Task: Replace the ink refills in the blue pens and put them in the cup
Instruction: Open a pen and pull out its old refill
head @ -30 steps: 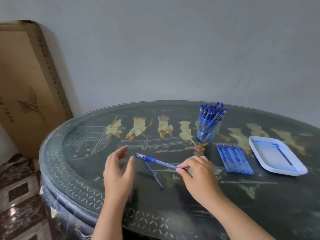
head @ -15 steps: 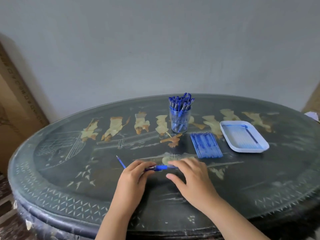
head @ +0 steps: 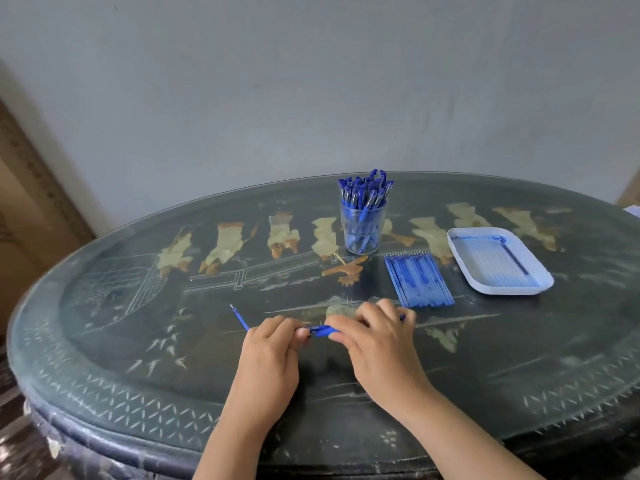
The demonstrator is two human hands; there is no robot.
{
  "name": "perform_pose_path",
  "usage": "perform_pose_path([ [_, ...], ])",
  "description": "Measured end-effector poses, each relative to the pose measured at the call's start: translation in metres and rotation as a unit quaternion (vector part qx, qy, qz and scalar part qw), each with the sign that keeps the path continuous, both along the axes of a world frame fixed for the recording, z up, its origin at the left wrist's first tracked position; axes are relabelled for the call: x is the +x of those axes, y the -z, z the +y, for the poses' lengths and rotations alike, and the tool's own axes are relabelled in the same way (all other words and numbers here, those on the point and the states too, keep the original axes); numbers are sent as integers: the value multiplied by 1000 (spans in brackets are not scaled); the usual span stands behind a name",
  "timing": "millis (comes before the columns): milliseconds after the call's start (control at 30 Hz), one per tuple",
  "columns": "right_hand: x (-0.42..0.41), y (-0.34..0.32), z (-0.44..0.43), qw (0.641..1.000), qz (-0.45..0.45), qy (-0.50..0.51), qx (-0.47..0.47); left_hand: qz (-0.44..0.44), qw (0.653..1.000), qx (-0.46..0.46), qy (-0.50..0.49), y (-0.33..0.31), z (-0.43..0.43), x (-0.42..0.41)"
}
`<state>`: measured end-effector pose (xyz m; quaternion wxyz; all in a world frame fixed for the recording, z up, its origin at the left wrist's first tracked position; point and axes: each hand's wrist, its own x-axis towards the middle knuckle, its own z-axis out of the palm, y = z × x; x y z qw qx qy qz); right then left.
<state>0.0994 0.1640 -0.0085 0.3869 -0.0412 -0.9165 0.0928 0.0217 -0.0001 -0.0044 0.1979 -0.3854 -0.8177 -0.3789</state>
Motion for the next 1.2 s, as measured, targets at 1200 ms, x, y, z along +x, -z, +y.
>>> perform_pose_path([
  [1200,0,4,6,995,-27,40,-85,76,996,-29,-22,-5,4,-2],
])
